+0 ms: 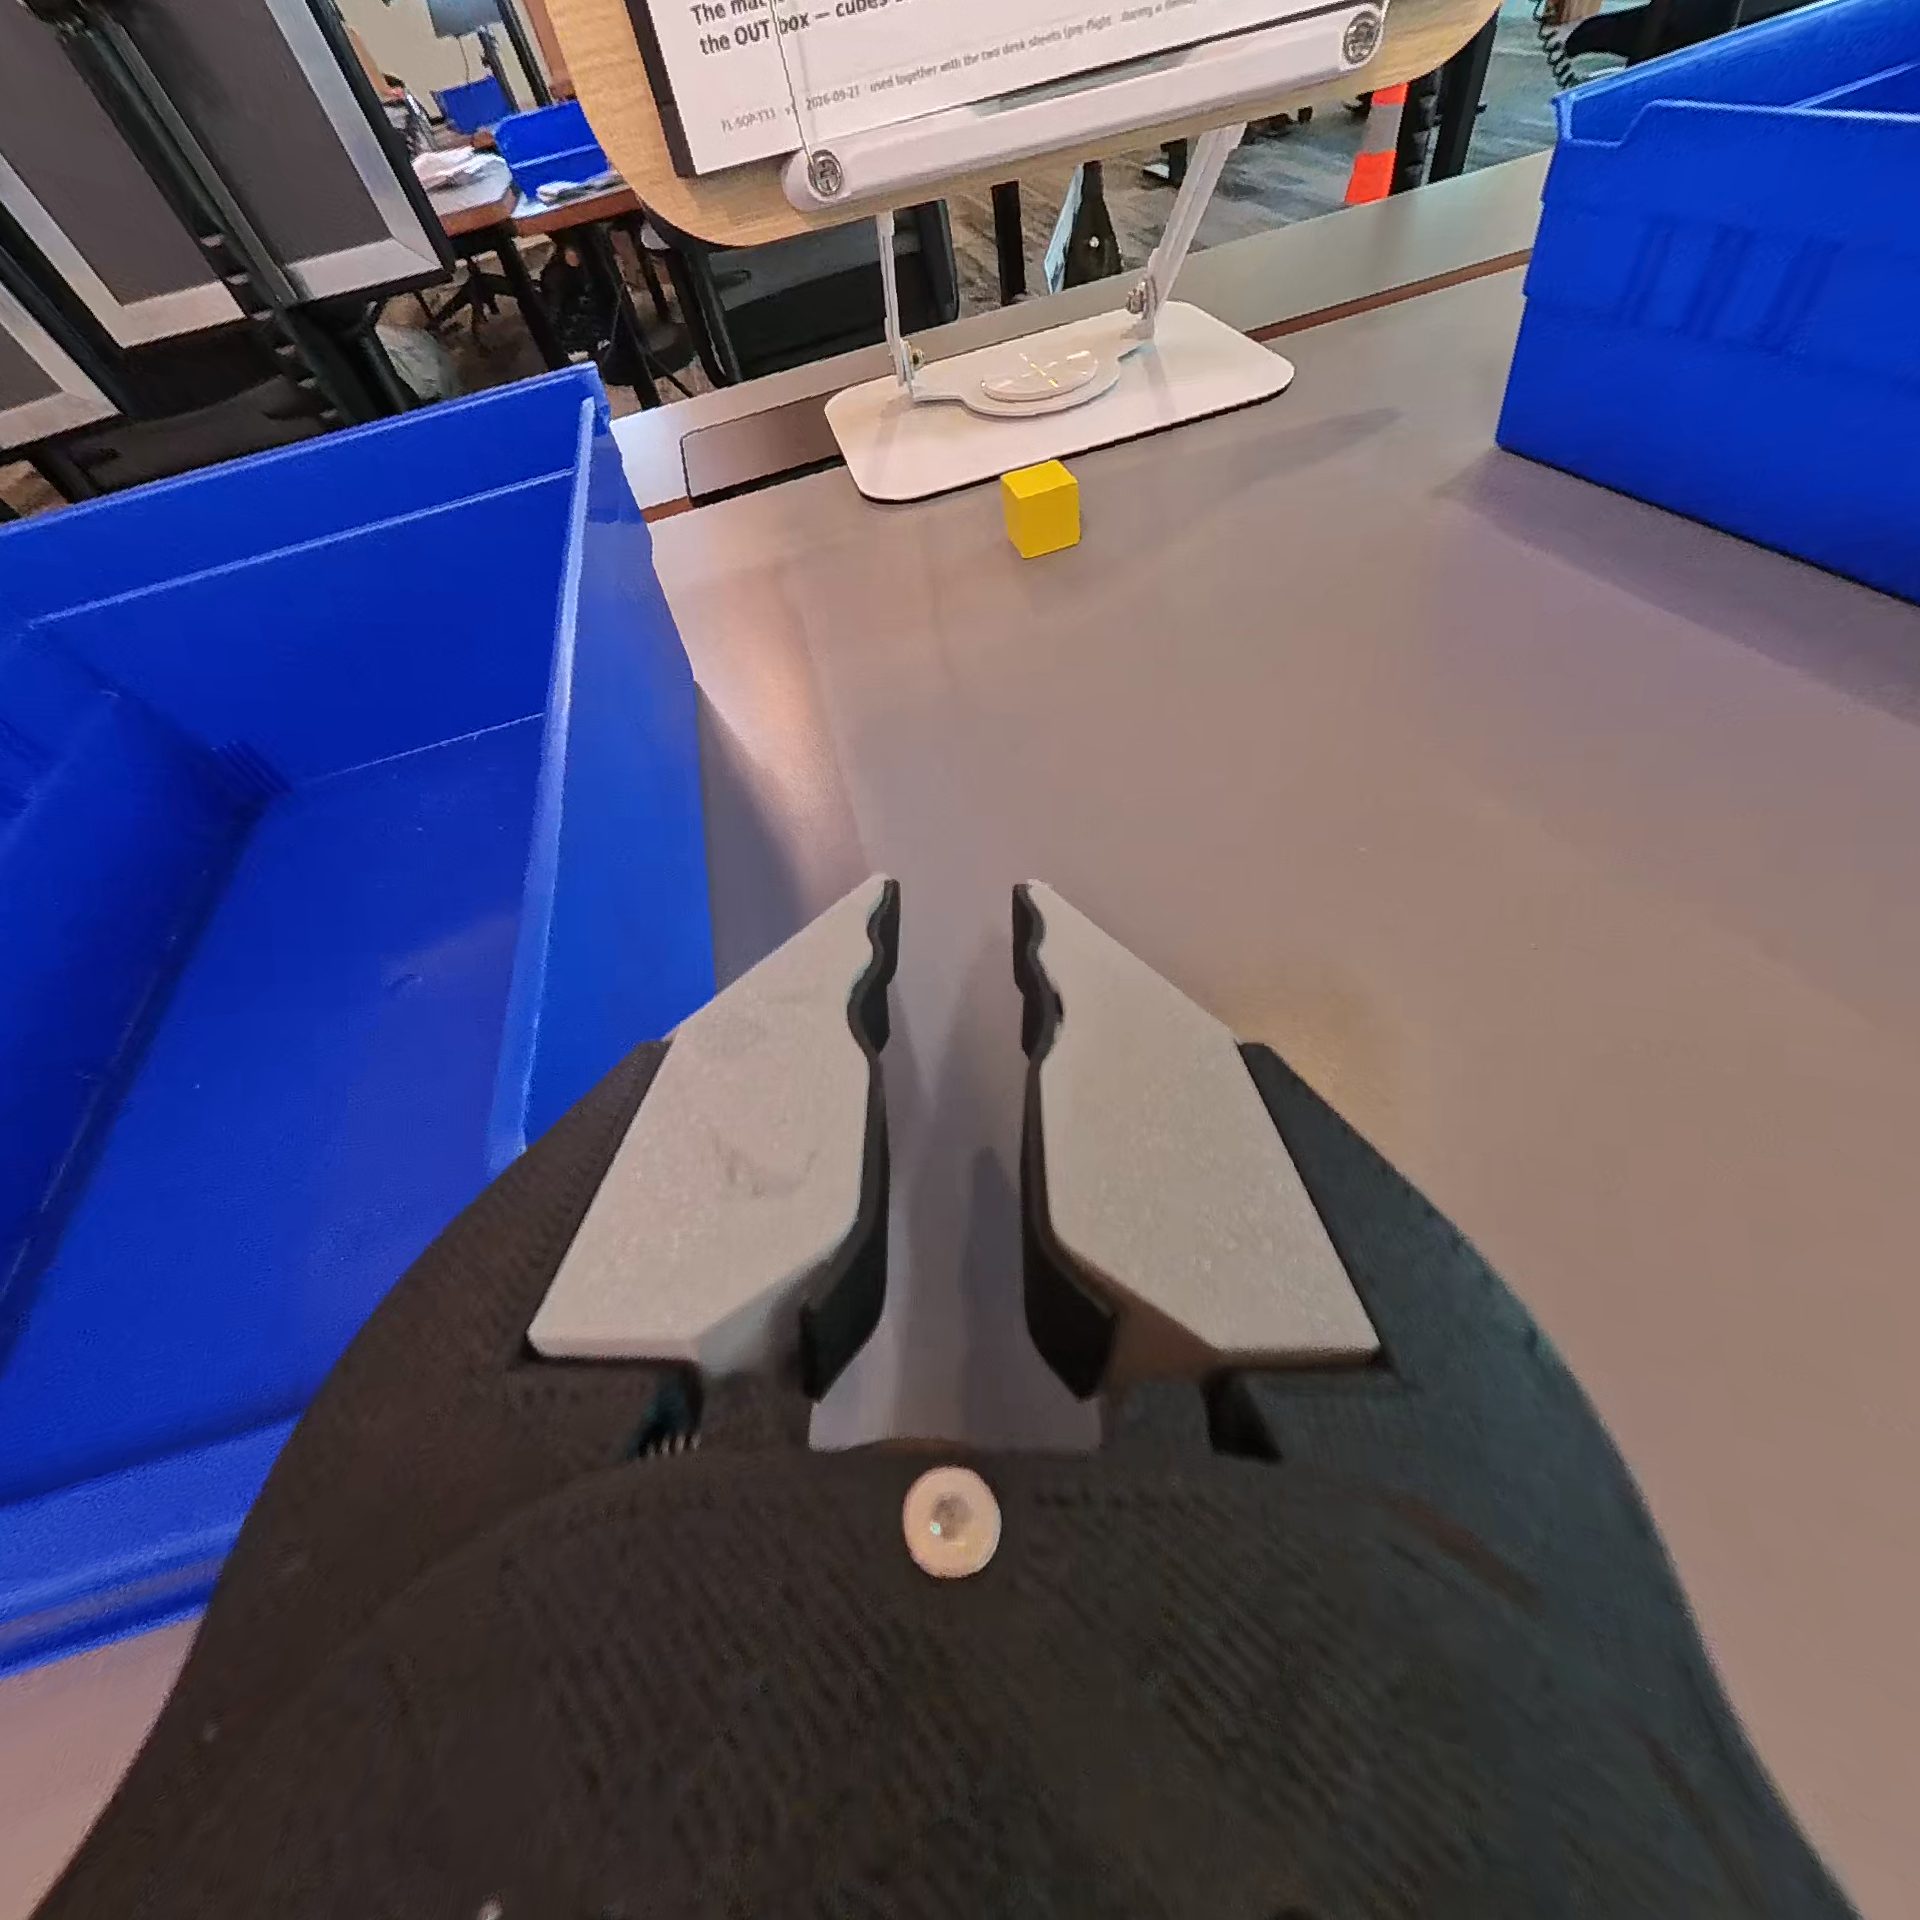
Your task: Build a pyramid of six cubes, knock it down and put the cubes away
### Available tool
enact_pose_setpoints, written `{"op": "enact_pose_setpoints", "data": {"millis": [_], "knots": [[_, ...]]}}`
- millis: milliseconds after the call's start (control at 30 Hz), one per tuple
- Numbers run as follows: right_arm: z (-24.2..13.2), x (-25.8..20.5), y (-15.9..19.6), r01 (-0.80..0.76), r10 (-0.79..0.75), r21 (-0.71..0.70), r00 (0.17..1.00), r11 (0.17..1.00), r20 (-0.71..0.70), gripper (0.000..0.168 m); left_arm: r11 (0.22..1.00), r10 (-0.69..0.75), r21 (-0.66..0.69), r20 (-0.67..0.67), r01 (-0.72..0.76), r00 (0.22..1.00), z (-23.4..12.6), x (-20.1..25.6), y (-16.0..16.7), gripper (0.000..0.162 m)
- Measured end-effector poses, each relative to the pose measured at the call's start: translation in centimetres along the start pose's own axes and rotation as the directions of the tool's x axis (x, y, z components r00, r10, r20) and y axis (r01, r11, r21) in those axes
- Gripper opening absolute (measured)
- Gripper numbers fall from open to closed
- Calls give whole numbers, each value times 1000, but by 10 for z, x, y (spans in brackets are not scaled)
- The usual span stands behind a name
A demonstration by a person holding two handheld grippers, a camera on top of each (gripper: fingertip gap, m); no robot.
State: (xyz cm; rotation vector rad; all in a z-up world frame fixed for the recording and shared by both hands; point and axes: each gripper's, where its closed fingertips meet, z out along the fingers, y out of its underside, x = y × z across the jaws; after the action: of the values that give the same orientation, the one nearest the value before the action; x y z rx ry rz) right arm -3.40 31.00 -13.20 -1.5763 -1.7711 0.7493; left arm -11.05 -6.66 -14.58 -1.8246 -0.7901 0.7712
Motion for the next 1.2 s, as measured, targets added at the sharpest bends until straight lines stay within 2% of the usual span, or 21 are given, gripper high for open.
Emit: {"op": "enact_pose_setpoints", "data": {"millis": [100, 167, 267, 333, 433, 533, 700, 867, 933, 1067, 1133, 1200], "knots": [[-25, -22, -45, 4, -11, 126, 999, 992, 50, 40, 1000, 1, -27, -14, -1, 1000, 3, 2, 3, 19], [-37, -46, -72, 47, -58, 146, 996, 988, 74, 42, 999, 0, -41, -22, -1, 1000, 5, 3, 5, 21], [-37, -95, -106, 141, -158, 152, 982, 978, 100, 48, 999, 6, -36, -20, -7, 1000, 4, 3, 4, 21], [-24, -130, -123, 205, -222, 146, 969, 968, 110, 50, 1000, 13, -25, -14, -13, 1000, 3, 3, 3, 21], [20, -172, -135, 259, -269, 91, 955, 962, 124, 52, 1000, 18, -13, -9, -18, 1000, 1, 3, 1, 21], [78, -195, -142, 240, -242, 33, 961, 970, 132, 51, 1000, 16, -7, -18, -16, 1000, -1, 5, 1, 21], [165, -200, -155, 188, -183, -53, 978, 981, 97, 58, 1000, 12, -21, -51, -13, 999, 1, 8, 3, 21], [235, -196, -154, 157, -149, -156, 987, 975, 59, 68, 999, -37, -23, -91, 35, 995, 3, 9, 2, 21], [252, -196, -141, 140, -130, -220, 990, 965, 62, 59, 999, -44, -14, -98, 42, 994, 2, 9, 1, 21], [239, -197, -152, 146, -135, -210, 989, 967, 67, 42, 999, -36, -11, -108, 35, 993, 2, 11, 0, 21], [211, -197, -169, 179, -168, -162, 982, 970, 81, 33, 1000, -27, -16, -110, 26, 994, 2, 12, 1, 21], [170, -197, -188, 201, -190, -94, 975, 975, 113, 34, 1000, -19, -21, -109, 17, 994, 3, 13, 2, 21]]}}
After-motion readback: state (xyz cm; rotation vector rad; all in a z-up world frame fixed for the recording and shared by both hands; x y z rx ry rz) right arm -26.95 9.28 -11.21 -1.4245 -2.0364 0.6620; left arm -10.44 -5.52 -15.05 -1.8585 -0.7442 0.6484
